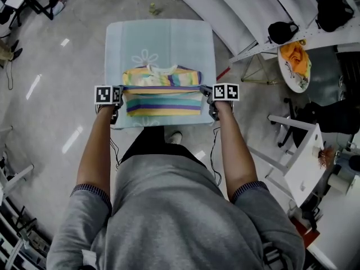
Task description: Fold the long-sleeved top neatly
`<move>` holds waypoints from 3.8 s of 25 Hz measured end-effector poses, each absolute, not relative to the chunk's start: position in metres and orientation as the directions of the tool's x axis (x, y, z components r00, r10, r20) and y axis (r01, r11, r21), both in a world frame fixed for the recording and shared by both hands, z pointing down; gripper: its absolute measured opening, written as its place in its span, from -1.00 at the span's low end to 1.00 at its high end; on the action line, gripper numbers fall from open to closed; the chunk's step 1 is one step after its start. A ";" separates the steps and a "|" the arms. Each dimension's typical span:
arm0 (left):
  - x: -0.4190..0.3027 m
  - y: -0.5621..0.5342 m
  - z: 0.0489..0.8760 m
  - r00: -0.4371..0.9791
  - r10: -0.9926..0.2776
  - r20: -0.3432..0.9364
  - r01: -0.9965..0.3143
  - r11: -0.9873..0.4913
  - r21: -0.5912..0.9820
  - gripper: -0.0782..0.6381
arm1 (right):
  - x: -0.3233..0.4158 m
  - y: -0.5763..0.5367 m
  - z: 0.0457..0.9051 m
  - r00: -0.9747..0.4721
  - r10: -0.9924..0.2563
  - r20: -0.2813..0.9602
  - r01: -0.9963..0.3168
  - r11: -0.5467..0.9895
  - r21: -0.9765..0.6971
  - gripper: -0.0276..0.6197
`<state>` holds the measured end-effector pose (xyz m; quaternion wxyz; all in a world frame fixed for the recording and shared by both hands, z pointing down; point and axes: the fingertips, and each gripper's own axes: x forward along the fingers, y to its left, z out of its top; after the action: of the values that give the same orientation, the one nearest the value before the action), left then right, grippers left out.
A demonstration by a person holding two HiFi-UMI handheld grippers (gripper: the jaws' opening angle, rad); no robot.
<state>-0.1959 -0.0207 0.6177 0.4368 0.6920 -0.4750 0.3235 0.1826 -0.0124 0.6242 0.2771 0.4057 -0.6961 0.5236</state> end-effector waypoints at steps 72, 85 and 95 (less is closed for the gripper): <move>-0.154 -0.090 0.706 0.487 0.034 0.873 -0.206 -0.967 0.152 -0.72 | 0.120 -0.114 0.700 -0.308 0.036 0.951 -0.233 0.966 -0.112 -0.88; -0.186 -0.154 0.703 0.451 -0.179 0.874 -0.623 -0.765 0.165 -0.63 | 0.153 -0.165 0.723 -0.089 -0.149 0.985 -0.569 0.819 0.072 -0.13; -0.209 -0.157 0.677 0.438 -0.294 0.849 -0.768 -0.613 0.184 -0.40 | 0.167 -0.169 0.670 -0.217 -0.264 0.940 -0.754 0.657 0.010 0.12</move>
<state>-0.2094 -0.1571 0.6773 0.2872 0.7979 -0.3328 0.4124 0.1669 -0.1695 0.6697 0.5241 0.3418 -0.7442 0.2338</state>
